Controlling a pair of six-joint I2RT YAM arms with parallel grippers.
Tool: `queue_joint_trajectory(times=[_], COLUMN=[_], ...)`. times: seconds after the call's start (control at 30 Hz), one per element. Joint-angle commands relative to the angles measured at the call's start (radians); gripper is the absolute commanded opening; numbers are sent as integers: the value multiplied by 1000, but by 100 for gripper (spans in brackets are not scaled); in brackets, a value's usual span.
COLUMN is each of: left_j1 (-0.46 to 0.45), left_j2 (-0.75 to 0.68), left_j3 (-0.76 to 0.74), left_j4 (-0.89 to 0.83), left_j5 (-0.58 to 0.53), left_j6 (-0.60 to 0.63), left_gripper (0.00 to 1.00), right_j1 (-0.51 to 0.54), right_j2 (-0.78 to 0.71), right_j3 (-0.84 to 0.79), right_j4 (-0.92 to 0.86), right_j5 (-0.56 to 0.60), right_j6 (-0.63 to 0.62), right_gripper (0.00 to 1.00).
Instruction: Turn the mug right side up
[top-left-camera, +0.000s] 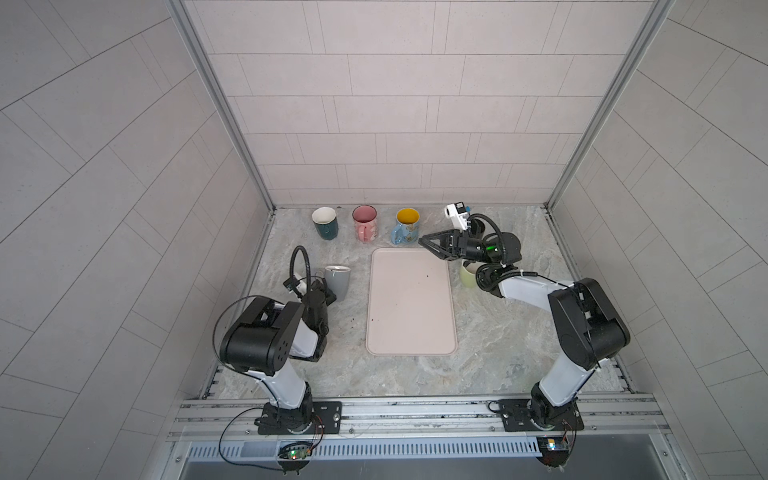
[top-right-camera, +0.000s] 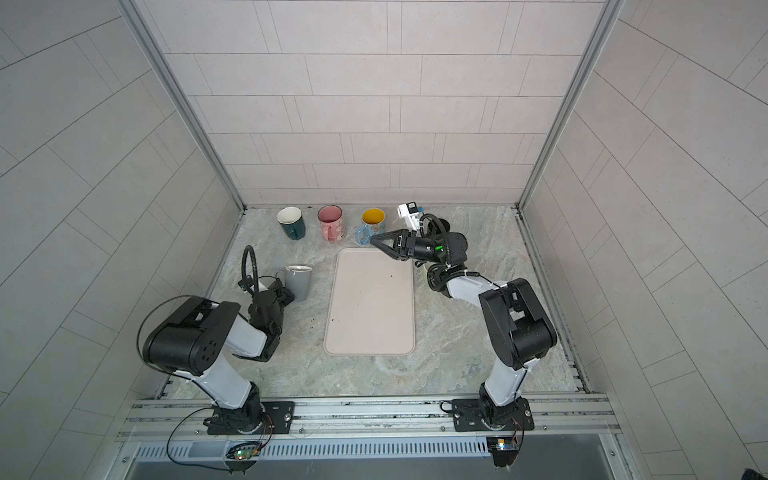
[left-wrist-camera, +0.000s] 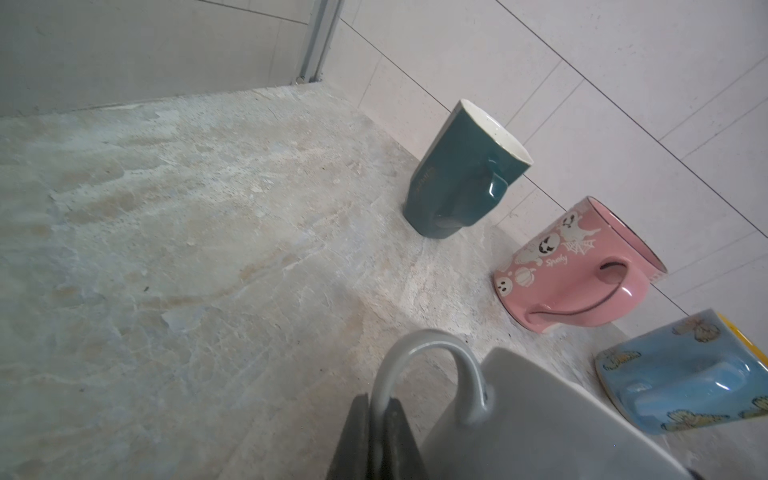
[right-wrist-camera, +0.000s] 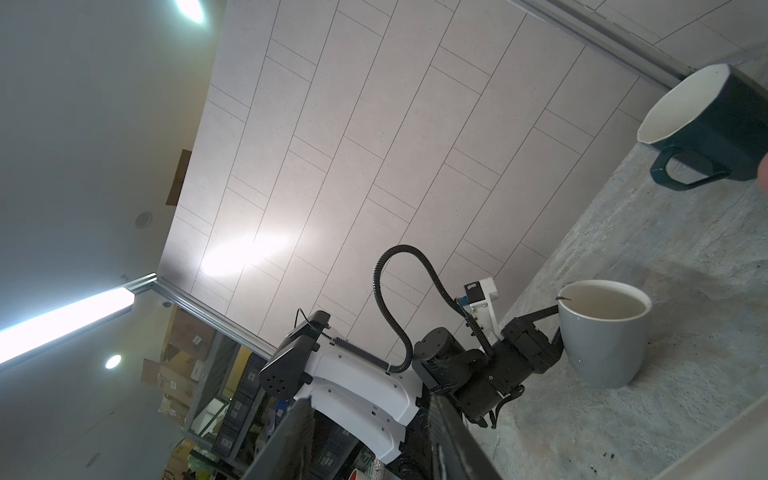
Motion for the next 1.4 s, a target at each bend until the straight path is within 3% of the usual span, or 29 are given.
queue_joint_trajectory(times=[0.0,0.17,0.27,0.37,0.4,0.47,0.5,0.53,0.6,0.77,0.93,1.37], left_j1=[-36,-78,-105,-141,-152,-169,-176,-182,-201,-238,-247,-291], left_j2=[-78,-134,-152,-163,-162,-156,-151,-143,-133,-138,-125,-124], left_j3=[50,114,151,184,193,207,213,221,234,258,285,290], left_j4=[74,74,74,75,74,75,77,76,78,77,79,78], left_j5=[83,193,257,313,331,355,372,386,407,431,462,494], left_j6=[23,16,25,61,79,97,101,104,116,144,135,123], left_gripper=[0,0,0,0,0,0,0,0,0,0,0,0], right_j1=[-5,-10,-17,-18,-16,4,18,14,2,20,68,62], right_j2=[-41,-79,-132,-227,-274,-332,-335,-330,-323,-250,-230,-177], right_j3=[-20,-56,-83,-74,-37,126,196,229,226,324,345,323], right_j4=[40,-10,-173,-650,-945,-1644,-1837,-1898,-1845,-2035,-2040,-1820], right_j5=[-9,-28,-31,-14,18,194,291,287,239,302,332,296], right_j6=[15,-5,-112,-424,-624,-1129,-1251,-1262,-1207,-1273,-1279,-1096], right_gripper=[46,46,46,50,52,59,62,63,64,66,67,67])
